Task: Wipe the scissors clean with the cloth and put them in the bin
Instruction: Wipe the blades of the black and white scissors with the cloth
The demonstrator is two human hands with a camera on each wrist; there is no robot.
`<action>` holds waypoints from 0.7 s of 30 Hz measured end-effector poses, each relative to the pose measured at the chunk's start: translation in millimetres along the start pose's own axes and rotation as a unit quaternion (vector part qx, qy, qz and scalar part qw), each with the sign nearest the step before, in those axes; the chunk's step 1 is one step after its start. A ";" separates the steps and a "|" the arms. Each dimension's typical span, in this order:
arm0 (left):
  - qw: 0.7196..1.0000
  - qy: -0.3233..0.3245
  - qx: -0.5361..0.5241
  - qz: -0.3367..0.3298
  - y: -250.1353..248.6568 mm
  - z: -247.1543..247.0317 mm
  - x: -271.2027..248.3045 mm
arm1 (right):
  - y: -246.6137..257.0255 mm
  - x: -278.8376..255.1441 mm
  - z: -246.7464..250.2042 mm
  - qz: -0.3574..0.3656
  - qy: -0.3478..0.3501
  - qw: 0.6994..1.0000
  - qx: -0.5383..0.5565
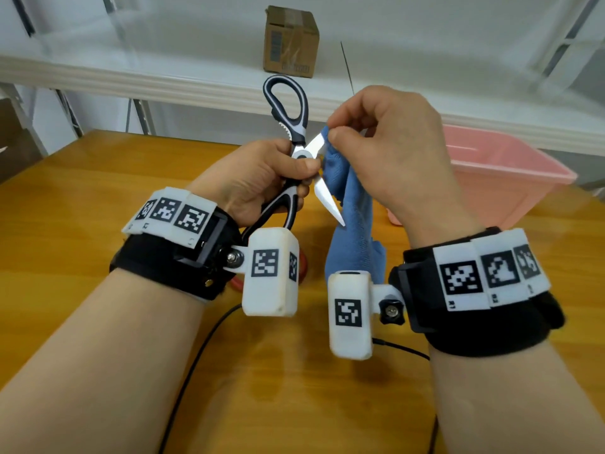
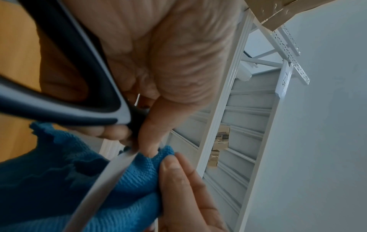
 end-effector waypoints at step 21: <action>0.993 -0.059 0.101 -0.003 4.2 -9.9 4.5 | -30.4 6.8 -0.4 -0.054 -0.021 0.996 -0.072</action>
Point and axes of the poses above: each hand's wrist, its own x-axis towards the middle knuckle, its own z-axis out of the back of the hand, y = z × x, the point moved 3 cm from there along x, towards the middle knuckle
